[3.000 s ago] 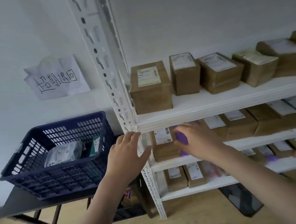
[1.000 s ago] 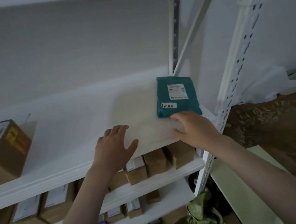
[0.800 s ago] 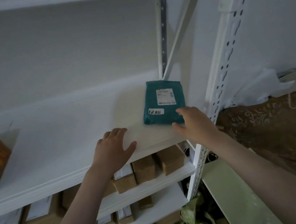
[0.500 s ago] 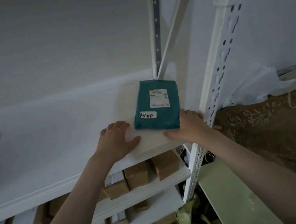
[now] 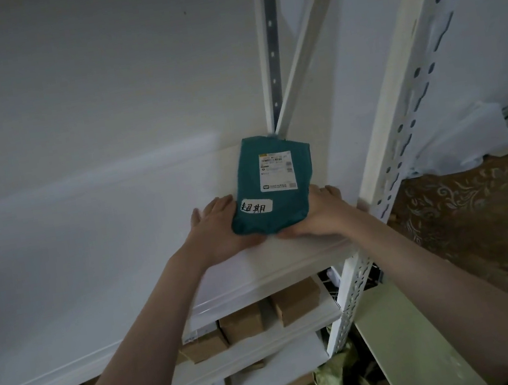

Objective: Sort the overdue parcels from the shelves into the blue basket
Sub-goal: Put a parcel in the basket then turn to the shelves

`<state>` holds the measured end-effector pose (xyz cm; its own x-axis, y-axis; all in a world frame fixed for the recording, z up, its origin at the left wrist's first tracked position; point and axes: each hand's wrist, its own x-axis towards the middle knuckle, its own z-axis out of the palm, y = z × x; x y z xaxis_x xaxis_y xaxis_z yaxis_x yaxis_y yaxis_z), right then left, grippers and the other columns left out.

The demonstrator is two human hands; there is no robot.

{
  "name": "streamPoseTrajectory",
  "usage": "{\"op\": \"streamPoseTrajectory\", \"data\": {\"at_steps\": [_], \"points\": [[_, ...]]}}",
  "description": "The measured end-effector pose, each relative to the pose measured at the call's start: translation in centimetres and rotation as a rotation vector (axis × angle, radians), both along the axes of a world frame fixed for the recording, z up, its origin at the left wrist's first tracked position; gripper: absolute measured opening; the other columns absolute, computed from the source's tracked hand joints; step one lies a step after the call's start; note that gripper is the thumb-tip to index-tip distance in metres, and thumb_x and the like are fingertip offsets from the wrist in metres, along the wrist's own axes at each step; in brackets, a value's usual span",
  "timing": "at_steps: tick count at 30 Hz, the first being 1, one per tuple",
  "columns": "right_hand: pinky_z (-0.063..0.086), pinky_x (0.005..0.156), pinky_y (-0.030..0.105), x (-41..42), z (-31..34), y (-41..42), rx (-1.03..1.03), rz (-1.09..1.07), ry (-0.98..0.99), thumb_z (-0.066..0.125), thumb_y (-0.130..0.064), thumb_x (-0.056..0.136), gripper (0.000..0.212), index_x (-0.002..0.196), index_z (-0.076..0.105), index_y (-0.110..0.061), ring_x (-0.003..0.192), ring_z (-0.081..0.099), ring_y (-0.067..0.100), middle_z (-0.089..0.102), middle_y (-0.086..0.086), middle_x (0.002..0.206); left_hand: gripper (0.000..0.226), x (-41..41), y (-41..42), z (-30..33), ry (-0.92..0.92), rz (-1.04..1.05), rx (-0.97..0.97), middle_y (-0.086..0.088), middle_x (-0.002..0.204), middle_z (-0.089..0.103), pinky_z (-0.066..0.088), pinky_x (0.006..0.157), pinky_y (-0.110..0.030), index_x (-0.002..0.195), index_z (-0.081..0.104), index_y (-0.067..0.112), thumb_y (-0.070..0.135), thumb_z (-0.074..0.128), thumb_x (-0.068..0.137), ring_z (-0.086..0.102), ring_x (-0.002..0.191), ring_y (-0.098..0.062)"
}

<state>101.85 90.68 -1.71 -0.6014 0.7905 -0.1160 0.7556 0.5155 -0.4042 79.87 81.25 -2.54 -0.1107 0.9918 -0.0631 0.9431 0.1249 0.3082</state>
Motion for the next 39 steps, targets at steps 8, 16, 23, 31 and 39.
{"op": "streamPoseTrajectory", "data": {"at_steps": [8, 16, 23, 31, 39], "points": [[0.027, 0.115, 0.050, 0.5, -0.5, -0.2, -0.006, 0.017, 0.107, 0.061, -0.085, 0.049, 0.092, 0.129, 0.056, -0.039, 0.119, 0.054, 0.023, 0.064, -0.009, 0.117, 0.097, 0.9, -1.7, -1.3, -0.119, 0.062, 0.112, 0.012, 0.154, 0.042, 0.013, 0.121, -0.061, 0.150, 0.036, 0.039, 0.086, 0.054, 0.067, 0.031, 0.147, -0.020], [0.025, 0.119, 0.046, -1.0, -0.5, -4.8, -0.030, 0.120, 0.168, 0.079, -0.071, 0.053, 0.092, 0.131, 0.053, -0.031, 0.123, 0.046, 0.021, 0.058, -0.006, 0.122, 0.097, 1.2, -9.0, -1.5, -0.123, 0.163, 0.171, 0.015, 0.143, 0.048, 0.022, 0.122, -0.054, 0.144, 0.039, 0.036, 0.092, 0.054, 0.066, 0.042, 0.135, -0.011], [0.038, 0.113, 0.048, -4.1, -0.7, -8.5, -0.111, 0.167, 0.293, 0.078, -0.078, 0.043, 0.109, 0.136, 0.048, -0.029, 0.129, 0.049, 0.020, 0.057, -0.005, 0.133, 0.093, 0.2, -13.5, -1.5, -0.169, 0.255, 0.236, 0.016, 0.135, 0.055, 0.032, 0.117, -0.047, 0.140, 0.045, 0.035, 0.092, 0.053, 0.066, 0.049, 0.126, -0.010], [0.047, 0.109, 0.041, -3.5, 0.1, -9.8, -0.259, 0.131, 0.464, 0.092, -0.041, 0.069, 0.071, 0.124, 0.046, -0.038, 0.128, 0.054, 0.016, 0.061, -0.011, 0.130, 0.069, 1.4, -14.6, -0.3, -0.438, 0.316, 0.413, 0.022, 0.112, 0.067, 0.060, 0.085, -0.031, 0.127, 0.054, 0.039, 0.070, 0.078, 0.069, 0.065, 0.102, -0.001], [0.047, 0.072, 0.001, -1.7, 1.6, -10.7, -0.322, 0.152, 0.592, 0.082, -0.040, 0.082, 0.063, 0.130, 0.041, -0.040, 0.104, 0.053, -0.013, 0.054, -0.030, 0.116, 0.052, 3.2, -15.0, 1.5, -0.535, 0.287, 0.570, 0.018, 0.113, 0.069, 0.053, 0.075, -0.009, 0.130, 0.060, 0.028, 0.044, 0.079, 0.083, 0.065, 0.100, 0.005]]}}
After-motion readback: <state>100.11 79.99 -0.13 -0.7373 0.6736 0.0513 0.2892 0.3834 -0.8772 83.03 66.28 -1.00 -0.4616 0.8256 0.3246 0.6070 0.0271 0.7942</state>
